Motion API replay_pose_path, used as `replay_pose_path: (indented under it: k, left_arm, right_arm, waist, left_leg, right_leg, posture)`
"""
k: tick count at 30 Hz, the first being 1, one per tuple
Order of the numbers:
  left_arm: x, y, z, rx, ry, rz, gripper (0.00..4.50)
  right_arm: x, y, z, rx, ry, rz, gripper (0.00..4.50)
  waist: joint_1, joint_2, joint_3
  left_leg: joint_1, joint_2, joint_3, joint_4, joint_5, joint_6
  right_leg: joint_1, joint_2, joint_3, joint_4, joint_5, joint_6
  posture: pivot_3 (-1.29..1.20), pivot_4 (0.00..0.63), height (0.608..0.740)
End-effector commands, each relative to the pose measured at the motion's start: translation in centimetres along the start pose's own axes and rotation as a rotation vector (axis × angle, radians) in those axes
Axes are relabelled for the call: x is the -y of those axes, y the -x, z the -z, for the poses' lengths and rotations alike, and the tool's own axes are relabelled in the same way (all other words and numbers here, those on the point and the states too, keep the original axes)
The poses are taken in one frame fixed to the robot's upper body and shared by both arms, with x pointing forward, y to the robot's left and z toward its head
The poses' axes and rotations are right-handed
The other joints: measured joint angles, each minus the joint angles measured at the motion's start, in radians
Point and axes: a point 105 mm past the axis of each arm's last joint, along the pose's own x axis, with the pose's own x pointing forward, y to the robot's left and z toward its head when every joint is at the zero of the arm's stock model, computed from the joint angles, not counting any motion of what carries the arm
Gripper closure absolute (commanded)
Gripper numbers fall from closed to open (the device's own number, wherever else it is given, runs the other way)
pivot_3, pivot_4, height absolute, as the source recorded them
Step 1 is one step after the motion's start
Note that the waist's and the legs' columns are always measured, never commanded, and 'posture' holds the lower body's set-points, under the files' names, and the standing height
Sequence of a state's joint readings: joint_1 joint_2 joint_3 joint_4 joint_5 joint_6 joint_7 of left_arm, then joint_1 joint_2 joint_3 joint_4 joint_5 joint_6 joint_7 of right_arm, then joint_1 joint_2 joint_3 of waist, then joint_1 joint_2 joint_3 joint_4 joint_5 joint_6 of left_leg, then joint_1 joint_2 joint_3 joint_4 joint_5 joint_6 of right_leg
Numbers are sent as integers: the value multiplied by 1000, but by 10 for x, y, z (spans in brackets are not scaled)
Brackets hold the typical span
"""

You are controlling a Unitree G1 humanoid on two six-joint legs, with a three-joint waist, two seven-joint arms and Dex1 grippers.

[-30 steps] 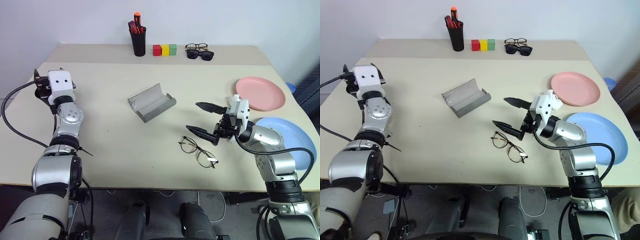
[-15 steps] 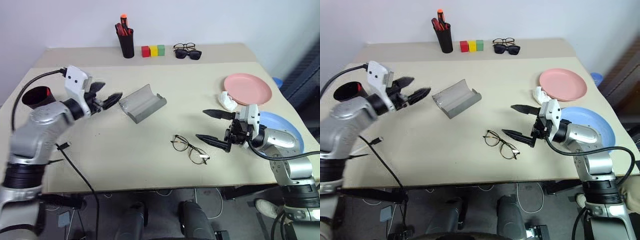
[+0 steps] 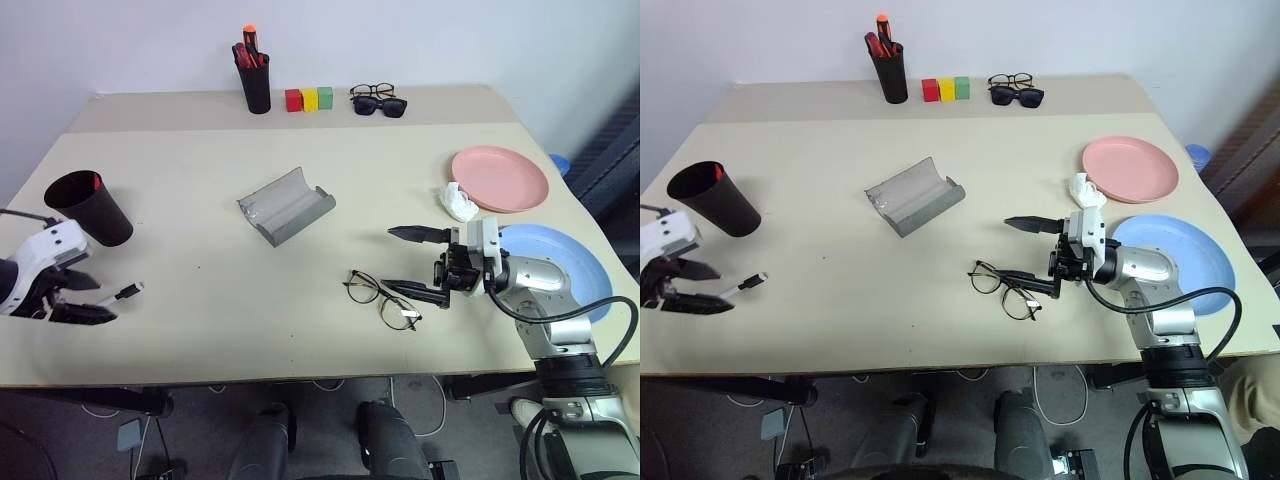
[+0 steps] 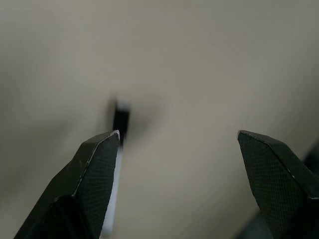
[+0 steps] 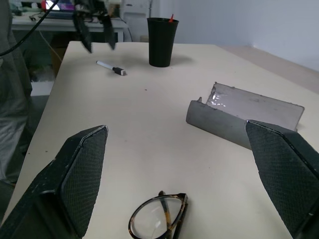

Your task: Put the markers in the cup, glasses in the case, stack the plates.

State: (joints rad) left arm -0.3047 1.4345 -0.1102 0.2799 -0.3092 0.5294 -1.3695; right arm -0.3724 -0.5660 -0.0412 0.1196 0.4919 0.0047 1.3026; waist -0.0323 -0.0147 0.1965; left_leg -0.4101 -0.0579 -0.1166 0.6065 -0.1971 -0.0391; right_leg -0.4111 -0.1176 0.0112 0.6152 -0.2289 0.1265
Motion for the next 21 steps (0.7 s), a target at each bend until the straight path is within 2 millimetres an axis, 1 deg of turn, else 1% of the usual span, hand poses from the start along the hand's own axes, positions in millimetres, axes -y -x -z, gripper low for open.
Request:
replay_pose_path:
  k: [1,3,6,8,10,13,16,18,20,21]
  left_arm:
    - [-14,-5,-1,-70,-36,-42,625]
    - [-19,-12,-7,-89,-58,-60,625]
    - [-25,-21,-22,-94,-90,-76,625]
    - [-26,-27,-31,-95,-92,-68,625]
    - [-24,-33,-35,-110,-109,-53,625]
    - [-22,-45,-33,-155,-129,-50,625]
    - [-16,-52,-26,-186,-111,-13,1434]
    - [-12,-49,-18,-211,-103,10,2302]
    - [-14,-47,-14,-210,-82,3,3368]
    - [-16,-45,-12,-210,-76,-10,3828]
  right_arm:
    - [2,-5,-8,28,48,-8,0]
    - [1,-5,-8,30,49,-8,0]
    - [0,-5,-8,29,50,0,0]
    - [0,-4,-8,26,52,7,0]
    - [1,-3,-9,24,54,13,0]
    - [2,-1,-10,20,61,28,0]
    - [3,1,-12,16,67,39,0]
    - [3,3,-13,10,71,45,0]
    - [4,4,-13,6,73,53,0]
    - [4,5,-13,5,73,57,0]
  waist:
    - [10,0,0]
    - [16,0,0]
    - [20,0,0]
    - [19,-1,0]
    - [14,-1,0]
    - [7,-1,0]
    - [8,-1,0]
    - [7,-1,0]
    - [5,-1,0]
    - [6,-1,0]
  left_leg:
    - [0,0,1,0,0,0]
    - [0,0,2,1,0,0]
    - [0,0,2,1,0,0]
    - [0,0,2,2,0,0]
    - [0,0,2,2,0,0]
    - [0,0,3,2,0,0]
    - [1,1,3,2,0,1]
    - [1,1,3,2,0,1]
    - [1,1,3,2,0,1]
    - [1,1,3,2,0,1]
  right_leg:
    - [0,0,0,0,0,1]
    - [0,1,0,1,0,1]
    - [0,1,0,1,0,1]
    - [0,2,0,2,2,2]
    - [1,2,0,2,2,4]
    - [0,3,1,3,2,5]
    - [0,4,1,5,2,5]
    - [0,4,1,5,2,5]
    - [0,4,2,5,1,3]
    - [0,4,2,5,1,3]
  posture:
    - [0,150,740]
    - [0,150,740]
    - [0,150,740]
    - [0,150,740]
    - [0,150,740]
    - [0,150,740]
    - [0,150,740]
    - [0,150,740]
    - [0,150,740]
    - [0,150,740]
